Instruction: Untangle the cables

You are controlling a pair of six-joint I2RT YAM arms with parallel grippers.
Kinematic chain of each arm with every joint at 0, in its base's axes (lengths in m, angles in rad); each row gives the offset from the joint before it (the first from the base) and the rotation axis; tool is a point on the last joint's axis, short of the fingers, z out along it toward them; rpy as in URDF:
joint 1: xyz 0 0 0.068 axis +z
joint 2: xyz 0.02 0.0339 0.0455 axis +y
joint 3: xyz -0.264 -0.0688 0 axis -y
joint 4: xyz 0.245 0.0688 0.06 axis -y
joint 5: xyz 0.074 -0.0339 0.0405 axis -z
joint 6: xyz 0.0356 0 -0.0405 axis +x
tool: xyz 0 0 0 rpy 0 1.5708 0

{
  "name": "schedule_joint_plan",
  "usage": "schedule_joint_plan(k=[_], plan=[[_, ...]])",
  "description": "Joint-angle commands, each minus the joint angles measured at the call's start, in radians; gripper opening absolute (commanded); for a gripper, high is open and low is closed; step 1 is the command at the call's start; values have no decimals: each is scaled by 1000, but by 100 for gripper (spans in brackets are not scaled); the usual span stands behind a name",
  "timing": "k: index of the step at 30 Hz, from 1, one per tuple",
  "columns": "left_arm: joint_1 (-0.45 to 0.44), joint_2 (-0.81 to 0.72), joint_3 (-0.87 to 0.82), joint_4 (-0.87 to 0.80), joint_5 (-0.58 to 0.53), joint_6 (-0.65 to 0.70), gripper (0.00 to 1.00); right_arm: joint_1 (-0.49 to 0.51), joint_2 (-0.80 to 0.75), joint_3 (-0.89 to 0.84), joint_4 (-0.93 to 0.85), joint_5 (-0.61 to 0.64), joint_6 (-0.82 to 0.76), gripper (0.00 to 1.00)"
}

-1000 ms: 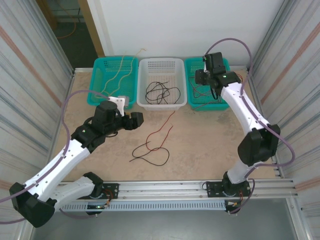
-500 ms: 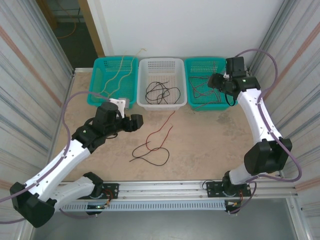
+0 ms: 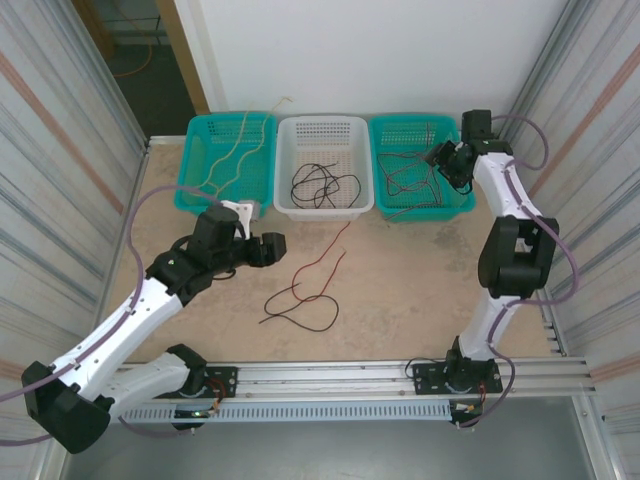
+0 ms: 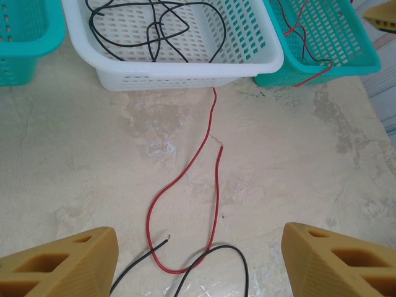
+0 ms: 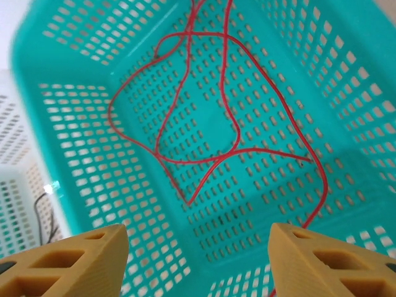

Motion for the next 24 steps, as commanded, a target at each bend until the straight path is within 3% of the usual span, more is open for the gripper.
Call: schedule_joint_plan(k=[1,11,21,24], plan=[[7,-24,-25,-24,12,-31,71,5,84,125,-29,9,22,58],[7,-43,-35,-60,11,-50,69,17,482,646,-308,89,-140,53],[7,-25,-24,-65,11,-48,68,29,579,701,-339,122,-180,55],[7,-11,-19,-70,26,-50,66,37,605,727,-330,116,-211,46]])
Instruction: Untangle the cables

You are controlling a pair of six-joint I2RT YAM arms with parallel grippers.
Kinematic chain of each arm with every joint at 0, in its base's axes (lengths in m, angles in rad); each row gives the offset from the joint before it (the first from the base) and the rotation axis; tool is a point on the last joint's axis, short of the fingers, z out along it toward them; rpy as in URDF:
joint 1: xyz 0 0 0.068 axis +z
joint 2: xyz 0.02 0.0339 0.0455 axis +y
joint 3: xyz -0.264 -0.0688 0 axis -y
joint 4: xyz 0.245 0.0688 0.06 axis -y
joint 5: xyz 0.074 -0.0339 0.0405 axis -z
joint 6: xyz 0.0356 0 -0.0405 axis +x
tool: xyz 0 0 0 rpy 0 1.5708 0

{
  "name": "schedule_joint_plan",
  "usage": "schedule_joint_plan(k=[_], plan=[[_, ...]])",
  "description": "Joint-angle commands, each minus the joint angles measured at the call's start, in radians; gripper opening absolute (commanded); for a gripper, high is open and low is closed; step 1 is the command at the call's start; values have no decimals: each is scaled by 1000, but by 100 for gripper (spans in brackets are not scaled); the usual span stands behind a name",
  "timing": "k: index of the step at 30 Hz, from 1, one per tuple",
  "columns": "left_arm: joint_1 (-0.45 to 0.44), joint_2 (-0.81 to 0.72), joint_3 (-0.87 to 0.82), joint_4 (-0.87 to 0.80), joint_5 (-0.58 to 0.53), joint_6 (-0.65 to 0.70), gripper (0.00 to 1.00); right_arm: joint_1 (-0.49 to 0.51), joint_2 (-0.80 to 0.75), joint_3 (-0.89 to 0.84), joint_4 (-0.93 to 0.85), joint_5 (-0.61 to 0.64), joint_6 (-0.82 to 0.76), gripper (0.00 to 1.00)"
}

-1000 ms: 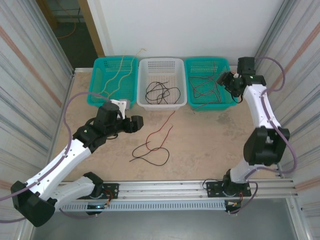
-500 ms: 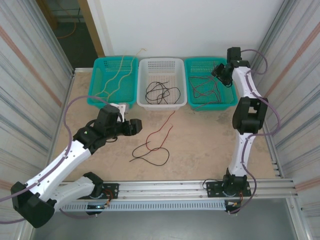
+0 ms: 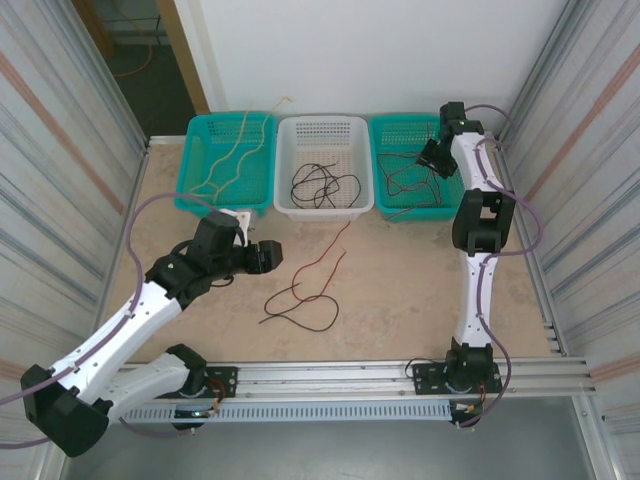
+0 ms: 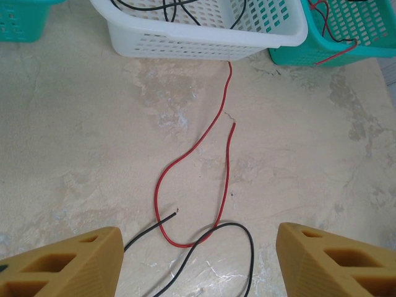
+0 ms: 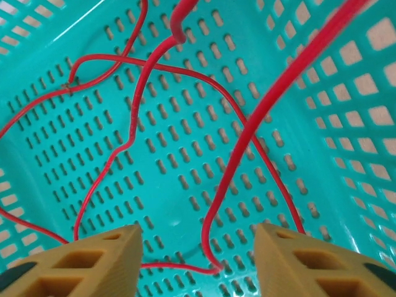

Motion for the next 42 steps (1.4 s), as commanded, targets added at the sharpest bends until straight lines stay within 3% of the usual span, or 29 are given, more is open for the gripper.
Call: schedule_joint_plan(k=[1,9,10,14,22,33,38,39,42], plan=[[7,10,13,-16,24,-14,65,13,40,46,-17,13,-54,41],[7,4,18,-32,13,-17,64,14,43,72,24,-12,-110,1],[6,6,19,-29,12,-17,64,17,34,74,22,-17,-117,0],[6,18,27,-8,16,-19,64,51,-57,41,10,24,-163,0],[5,30,15,38,35,-28,63,128,-302,-207,-15,120,-244,0],[5,-21,-24,39,37,-24,64,189,-309,-228,-195,205,-223,0],[5,-33,-40,44,36,-29,64,226,-325,-307,-171,187,-226,0],[5,-34,-43,45,36,-30,64,234,-320,-308,-179,202,-229,5],[5,-33,-44,47,40,-26,66,241,-318,-308,-198,257,-220,35]])
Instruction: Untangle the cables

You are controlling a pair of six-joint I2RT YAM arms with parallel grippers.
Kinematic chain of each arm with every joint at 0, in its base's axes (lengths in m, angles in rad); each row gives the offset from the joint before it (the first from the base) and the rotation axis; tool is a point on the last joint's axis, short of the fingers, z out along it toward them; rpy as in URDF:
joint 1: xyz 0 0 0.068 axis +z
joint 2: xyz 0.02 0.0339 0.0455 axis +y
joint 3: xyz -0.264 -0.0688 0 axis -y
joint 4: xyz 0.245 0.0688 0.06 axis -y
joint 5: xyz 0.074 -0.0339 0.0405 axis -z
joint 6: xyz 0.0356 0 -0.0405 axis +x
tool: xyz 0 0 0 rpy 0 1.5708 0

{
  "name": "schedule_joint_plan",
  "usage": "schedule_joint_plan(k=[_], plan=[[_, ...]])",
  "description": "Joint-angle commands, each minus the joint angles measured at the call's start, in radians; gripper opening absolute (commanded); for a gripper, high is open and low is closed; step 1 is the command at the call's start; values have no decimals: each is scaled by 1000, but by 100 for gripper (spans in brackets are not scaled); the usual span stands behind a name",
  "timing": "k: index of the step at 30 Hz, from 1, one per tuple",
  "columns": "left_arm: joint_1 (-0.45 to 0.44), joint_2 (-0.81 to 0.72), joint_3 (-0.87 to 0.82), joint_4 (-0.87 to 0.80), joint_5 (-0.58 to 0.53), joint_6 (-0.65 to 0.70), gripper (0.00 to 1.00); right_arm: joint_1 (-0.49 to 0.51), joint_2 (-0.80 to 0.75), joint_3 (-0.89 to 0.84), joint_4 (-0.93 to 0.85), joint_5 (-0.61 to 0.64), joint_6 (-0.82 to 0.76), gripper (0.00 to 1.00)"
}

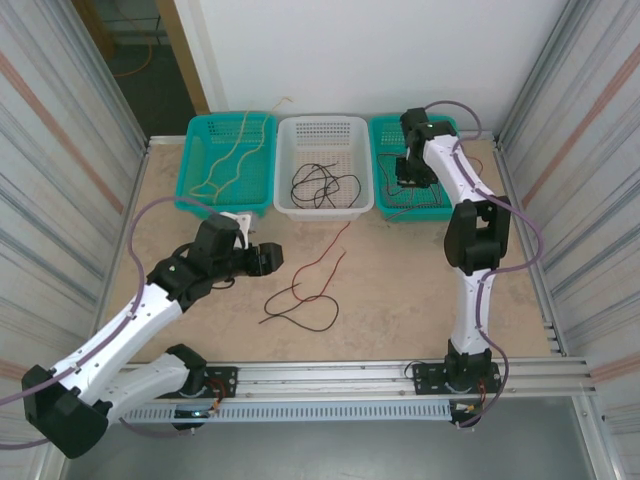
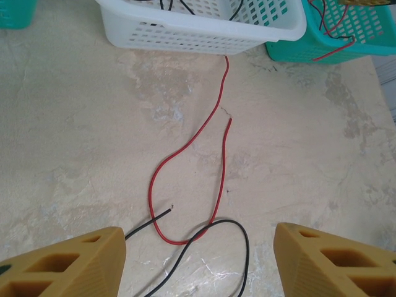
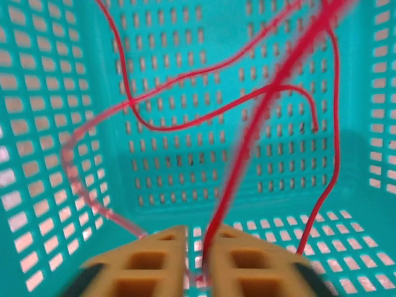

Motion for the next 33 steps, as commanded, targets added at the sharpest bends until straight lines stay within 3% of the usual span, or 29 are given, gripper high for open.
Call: schedule_joint_plan(k=[1,2,3,12,15,21,26,33], plan=[[5,-19,-7,16,15,-3,66,14,-19,-2,-38,68,13,41],[5,-18,-3,16,17,-2,67,16,-38,-9,-31,77,17,51],[5,-17,1,14,17,1,68,16,-65,-14,-23,81,20,54],[5,10,-9,29,33,-13,69,61,-325,-50,-11,9,21,58],[4,17,-50,62,48,-50,69,128,-436,-159,45,-37,10,60],[-17,85,-79,75,77,-73,66,342,-602,-548,273,-230,95,60],[-36,170,-104,82,88,-94,59,434,-612,-827,495,-341,304,56],[-68,241,-125,85,88,-122,48,460,-529,-907,618,-324,415,54]])
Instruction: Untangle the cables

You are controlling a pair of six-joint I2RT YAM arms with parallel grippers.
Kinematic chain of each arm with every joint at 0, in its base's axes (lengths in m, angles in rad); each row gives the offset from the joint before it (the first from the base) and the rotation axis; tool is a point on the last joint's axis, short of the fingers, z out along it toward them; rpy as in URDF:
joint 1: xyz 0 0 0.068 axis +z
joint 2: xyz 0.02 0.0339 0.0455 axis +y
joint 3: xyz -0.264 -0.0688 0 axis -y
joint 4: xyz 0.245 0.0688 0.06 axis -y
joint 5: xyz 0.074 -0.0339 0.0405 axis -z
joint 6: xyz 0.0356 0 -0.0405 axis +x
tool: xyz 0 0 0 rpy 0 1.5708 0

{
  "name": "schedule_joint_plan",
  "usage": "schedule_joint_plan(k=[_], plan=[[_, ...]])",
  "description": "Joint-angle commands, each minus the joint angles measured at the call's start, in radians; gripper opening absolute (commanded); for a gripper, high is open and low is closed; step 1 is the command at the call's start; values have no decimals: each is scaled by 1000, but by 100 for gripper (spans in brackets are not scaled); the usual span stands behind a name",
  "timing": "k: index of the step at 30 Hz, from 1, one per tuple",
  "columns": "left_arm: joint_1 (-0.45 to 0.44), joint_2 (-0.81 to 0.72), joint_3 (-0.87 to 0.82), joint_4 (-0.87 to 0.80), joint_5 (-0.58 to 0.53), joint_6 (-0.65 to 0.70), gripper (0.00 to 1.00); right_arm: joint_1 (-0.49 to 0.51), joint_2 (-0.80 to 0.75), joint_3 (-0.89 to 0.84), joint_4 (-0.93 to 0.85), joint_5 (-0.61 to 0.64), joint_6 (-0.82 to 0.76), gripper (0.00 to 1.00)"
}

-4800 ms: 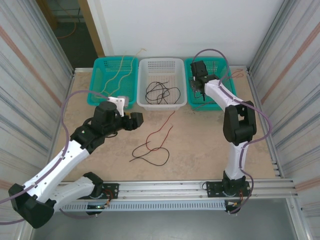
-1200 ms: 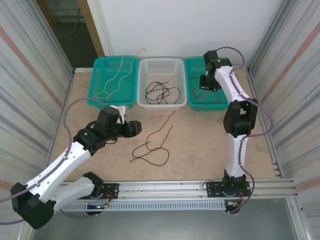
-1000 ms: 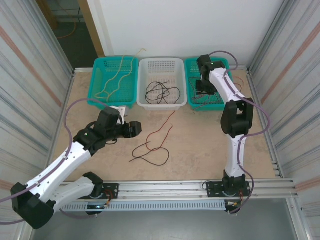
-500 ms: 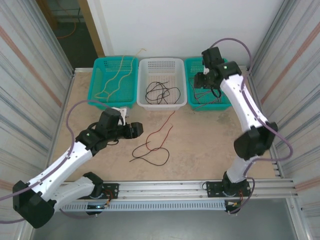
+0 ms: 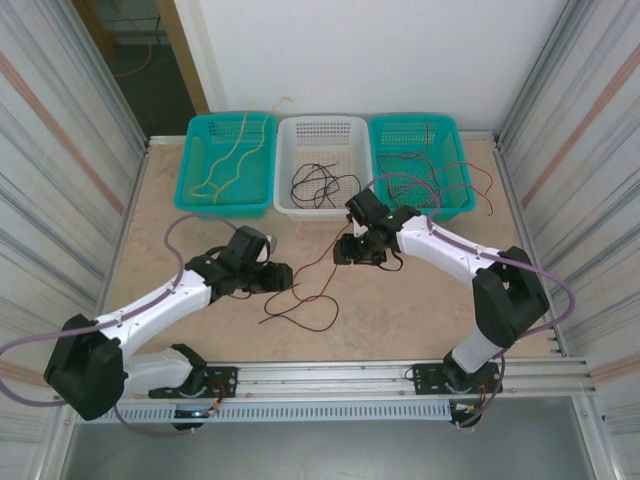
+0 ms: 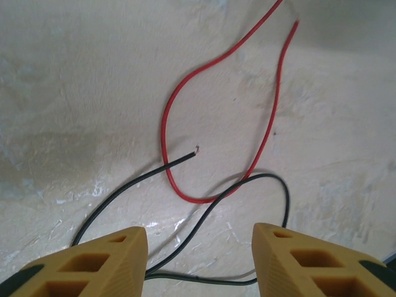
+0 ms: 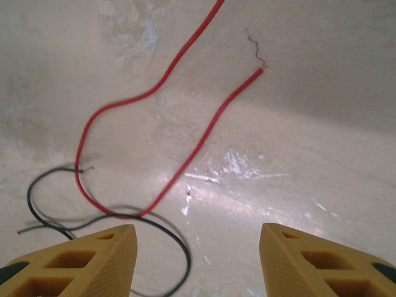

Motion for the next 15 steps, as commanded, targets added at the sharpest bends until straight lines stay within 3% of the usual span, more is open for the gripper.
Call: schedule_joint_plan(k=[1,8,15], plan=[[-17,-3,-10,0,2,-18,48,21,50,2,135,9,110,53],[-18,-60,-11,-52,-36,-21,48,83,170,51,241,188,236,49],[-17,-123,0,-104,-80,-3,49,91,297,164,186,304,281,44]])
